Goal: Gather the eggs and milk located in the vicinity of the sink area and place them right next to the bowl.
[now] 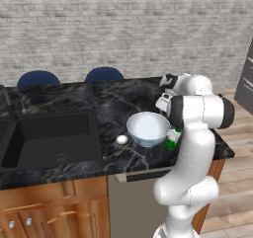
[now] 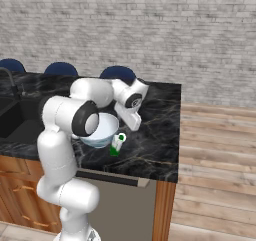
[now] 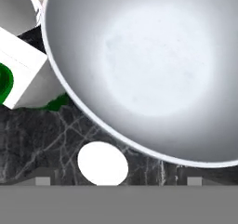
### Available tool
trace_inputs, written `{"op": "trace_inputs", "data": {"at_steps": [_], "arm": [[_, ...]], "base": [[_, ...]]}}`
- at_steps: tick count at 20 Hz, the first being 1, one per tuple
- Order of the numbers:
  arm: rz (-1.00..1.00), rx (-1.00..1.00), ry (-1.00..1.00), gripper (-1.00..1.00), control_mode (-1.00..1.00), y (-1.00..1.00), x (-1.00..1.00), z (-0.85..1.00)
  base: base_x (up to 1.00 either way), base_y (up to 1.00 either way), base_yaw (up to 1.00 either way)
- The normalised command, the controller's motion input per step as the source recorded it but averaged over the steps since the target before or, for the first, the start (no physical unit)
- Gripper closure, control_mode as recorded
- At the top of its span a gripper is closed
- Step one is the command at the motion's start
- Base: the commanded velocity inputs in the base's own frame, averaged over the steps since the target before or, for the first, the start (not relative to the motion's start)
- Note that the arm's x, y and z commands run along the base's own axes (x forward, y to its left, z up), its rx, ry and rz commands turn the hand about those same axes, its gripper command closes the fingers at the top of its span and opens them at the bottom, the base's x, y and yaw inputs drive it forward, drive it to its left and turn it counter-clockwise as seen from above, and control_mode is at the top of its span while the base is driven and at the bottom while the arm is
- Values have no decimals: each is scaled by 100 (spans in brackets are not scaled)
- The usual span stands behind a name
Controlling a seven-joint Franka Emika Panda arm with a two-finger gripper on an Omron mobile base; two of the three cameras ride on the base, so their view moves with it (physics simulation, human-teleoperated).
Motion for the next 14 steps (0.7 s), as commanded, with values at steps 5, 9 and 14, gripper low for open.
{"op": "trace_inputs", "data": {"at_steps": [5,9,14], "arm": [[1,0,-29,-100,-100,-2,-3,46],[3,0,-38,-100,-100,0,-10,55],[4,0,-41,-100,-100,0,-19,57]], "base": [[0,0,0],[0,0,0],[0,0,0]]}}
